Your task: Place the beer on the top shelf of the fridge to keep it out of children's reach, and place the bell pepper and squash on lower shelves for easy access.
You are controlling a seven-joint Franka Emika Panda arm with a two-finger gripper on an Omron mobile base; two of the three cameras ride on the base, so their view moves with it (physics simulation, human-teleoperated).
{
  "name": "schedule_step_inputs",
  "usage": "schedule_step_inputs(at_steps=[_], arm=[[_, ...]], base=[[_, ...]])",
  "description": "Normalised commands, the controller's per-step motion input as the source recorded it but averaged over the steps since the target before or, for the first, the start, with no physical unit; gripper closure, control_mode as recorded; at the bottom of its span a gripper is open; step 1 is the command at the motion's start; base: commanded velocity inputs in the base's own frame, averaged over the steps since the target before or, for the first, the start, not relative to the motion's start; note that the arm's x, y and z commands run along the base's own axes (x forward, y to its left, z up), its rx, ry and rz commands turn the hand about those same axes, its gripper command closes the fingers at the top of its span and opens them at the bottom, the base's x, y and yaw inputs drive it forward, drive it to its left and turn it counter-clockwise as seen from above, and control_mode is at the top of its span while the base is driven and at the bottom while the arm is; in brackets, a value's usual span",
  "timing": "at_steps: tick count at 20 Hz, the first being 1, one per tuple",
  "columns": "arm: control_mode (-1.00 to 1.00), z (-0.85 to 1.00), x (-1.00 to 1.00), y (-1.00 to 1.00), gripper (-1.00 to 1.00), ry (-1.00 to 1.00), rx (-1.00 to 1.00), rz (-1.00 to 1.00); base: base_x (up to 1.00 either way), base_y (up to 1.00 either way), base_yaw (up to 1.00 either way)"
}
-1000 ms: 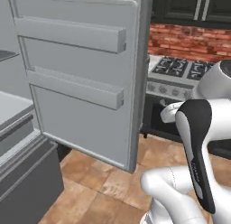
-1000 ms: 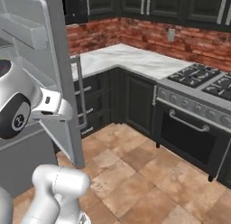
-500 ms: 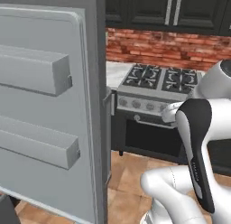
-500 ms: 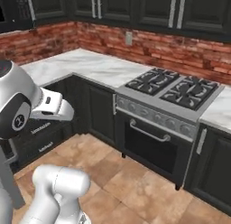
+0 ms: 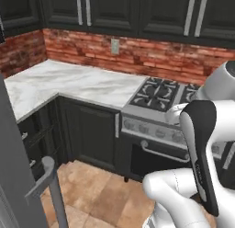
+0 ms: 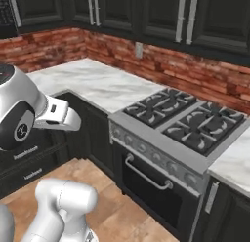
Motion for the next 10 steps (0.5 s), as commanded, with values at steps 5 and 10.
schedule_step_inputs(at_steps=[5, 10], arm=[[1.00, 0.00, 0.00, 0.00, -1.00, 0.00, 0.00, 0.00], [1.00, 0.00, 0.00, 0.00, -1.00, 0.00, 0.00, 0.00]], base=[[0.99, 0.00, 0.55], [0.99, 0.11, 0.55]])
